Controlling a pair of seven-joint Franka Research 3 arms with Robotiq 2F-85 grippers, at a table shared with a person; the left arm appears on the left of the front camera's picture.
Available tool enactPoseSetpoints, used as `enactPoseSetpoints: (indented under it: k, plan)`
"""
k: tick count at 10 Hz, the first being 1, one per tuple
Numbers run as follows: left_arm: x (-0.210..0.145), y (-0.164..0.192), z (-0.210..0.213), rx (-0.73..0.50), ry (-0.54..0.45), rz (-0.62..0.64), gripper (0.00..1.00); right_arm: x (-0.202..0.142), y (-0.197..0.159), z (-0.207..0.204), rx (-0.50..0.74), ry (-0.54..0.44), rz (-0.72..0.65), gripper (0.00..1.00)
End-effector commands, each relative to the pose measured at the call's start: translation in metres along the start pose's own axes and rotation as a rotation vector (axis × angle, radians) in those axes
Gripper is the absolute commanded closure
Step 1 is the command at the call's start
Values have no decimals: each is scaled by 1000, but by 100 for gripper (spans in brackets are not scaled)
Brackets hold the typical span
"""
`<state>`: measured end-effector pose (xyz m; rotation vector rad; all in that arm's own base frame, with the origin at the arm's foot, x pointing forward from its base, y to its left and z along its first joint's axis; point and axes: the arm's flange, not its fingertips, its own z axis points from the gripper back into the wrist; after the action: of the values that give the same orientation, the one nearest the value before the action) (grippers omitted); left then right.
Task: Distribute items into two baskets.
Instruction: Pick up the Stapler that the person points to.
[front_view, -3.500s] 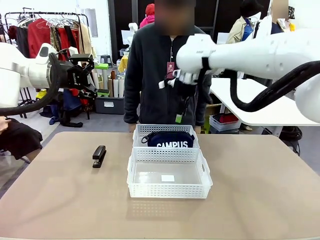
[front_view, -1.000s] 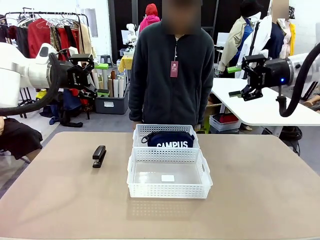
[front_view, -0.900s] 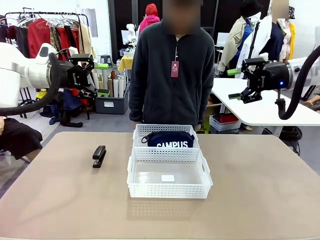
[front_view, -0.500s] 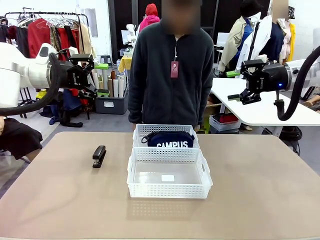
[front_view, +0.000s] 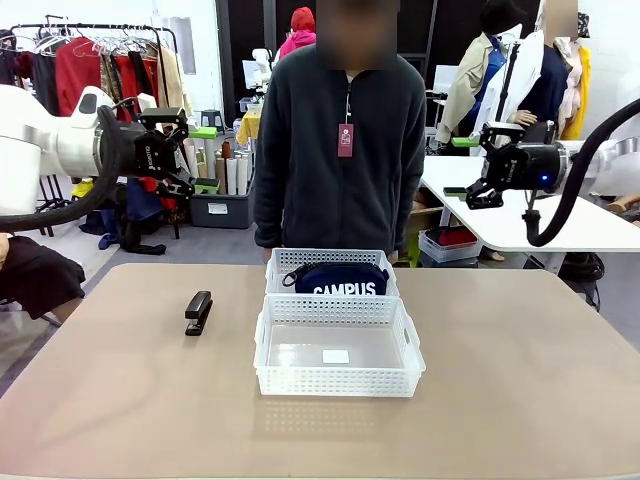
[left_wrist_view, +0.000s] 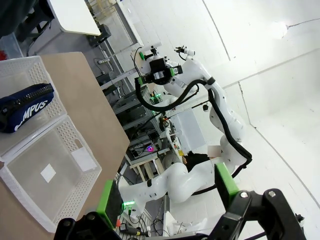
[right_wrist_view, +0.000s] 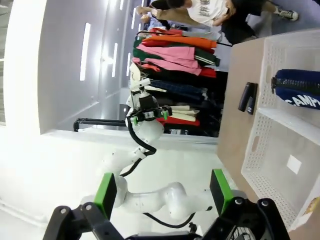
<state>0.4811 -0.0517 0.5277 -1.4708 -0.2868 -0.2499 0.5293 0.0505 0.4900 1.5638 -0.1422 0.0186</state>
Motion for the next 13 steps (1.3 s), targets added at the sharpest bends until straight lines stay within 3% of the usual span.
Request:
enactPoseSetpoints:
  k: [1, 6, 7, 8, 13]
  plan:
    - [0, -2, 1, -1, -2, -4, 0, 10, 10, 4, 32, -7, 21, 0]
    - [0, -2, 1, -1, -2, -4, 0, 23, 22, 10, 45, 3, 25, 0]
    - [0, -2, 1, -1, -2, -4, 0, 24, 18, 10, -42, -43, 70, 0]
    - [0, -2, 1, -1, -2, -4, 0, 17, 15, 8, 17, -10, 32, 0]
    - [0, -2, 1, -1, -2, -4, 0, 17, 15, 8, 17, -10, 32, 0]
